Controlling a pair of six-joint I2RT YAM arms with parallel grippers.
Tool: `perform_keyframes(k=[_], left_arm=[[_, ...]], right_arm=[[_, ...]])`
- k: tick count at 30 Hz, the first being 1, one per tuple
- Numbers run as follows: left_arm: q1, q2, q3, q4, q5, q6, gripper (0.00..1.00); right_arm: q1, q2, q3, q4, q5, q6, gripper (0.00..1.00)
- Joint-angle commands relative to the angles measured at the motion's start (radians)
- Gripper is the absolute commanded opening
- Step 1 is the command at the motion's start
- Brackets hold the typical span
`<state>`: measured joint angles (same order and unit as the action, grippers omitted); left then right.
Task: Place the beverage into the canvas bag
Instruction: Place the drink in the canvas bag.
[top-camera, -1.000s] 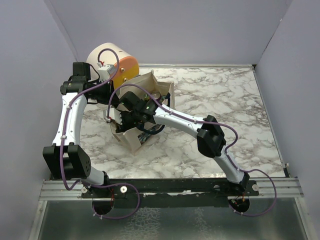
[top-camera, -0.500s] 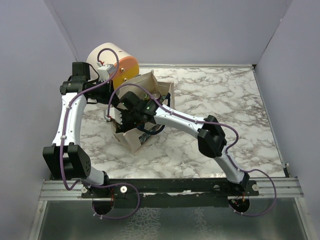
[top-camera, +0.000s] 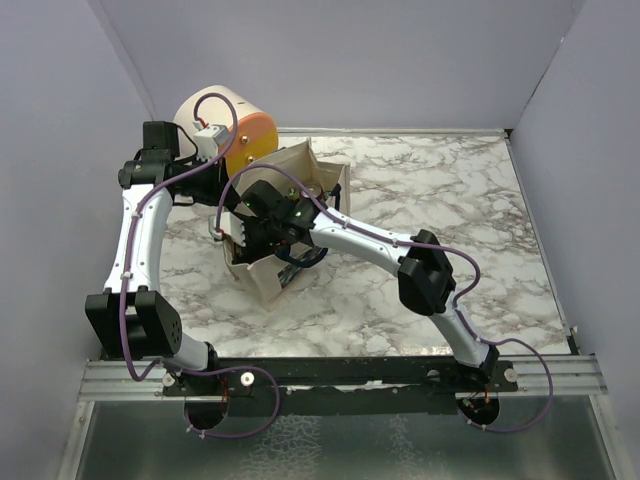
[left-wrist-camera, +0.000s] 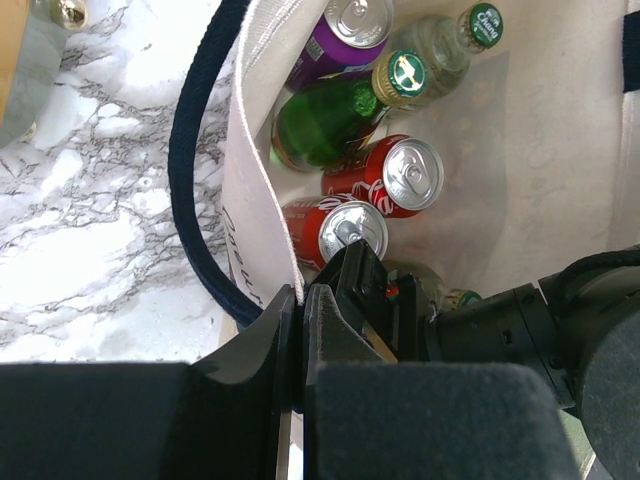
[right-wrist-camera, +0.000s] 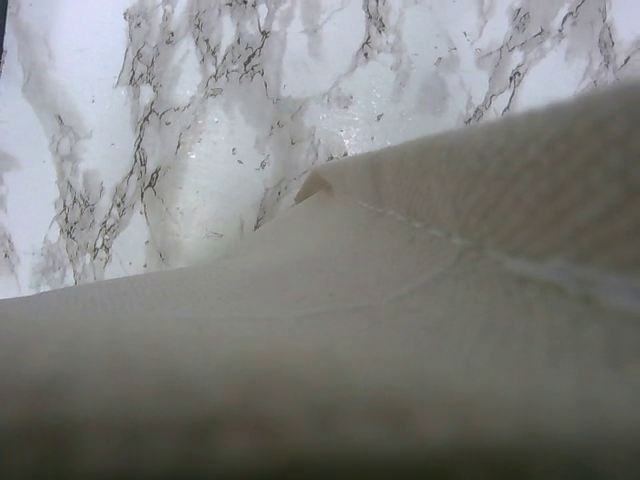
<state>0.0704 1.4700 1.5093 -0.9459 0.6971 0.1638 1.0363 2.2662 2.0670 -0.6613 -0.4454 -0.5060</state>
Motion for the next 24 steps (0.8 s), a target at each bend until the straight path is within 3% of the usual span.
perform_keyframes(k=[1, 9, 24], left_arm=[[-0.009, -0.029, 0.076, 0.070, 0.136, 0.001, 0.00], [-0.009, -0.030, 0.085, 0.059, 0.162, 0.007, 0.00], [-0.009, -0.046, 0.040, 0.035, 0.126, 0.053, 0.00]], right_arm=[[-0.002, -0.025, -0.028, -0.013, -0.007, 0.029, 0.91], [-0.010, -0.028, -0.052, -0.013, -0.018, 0.023, 0.89], [-0.022, -0.046, -0.022, -0.026, -0.037, 0.015, 0.94]])
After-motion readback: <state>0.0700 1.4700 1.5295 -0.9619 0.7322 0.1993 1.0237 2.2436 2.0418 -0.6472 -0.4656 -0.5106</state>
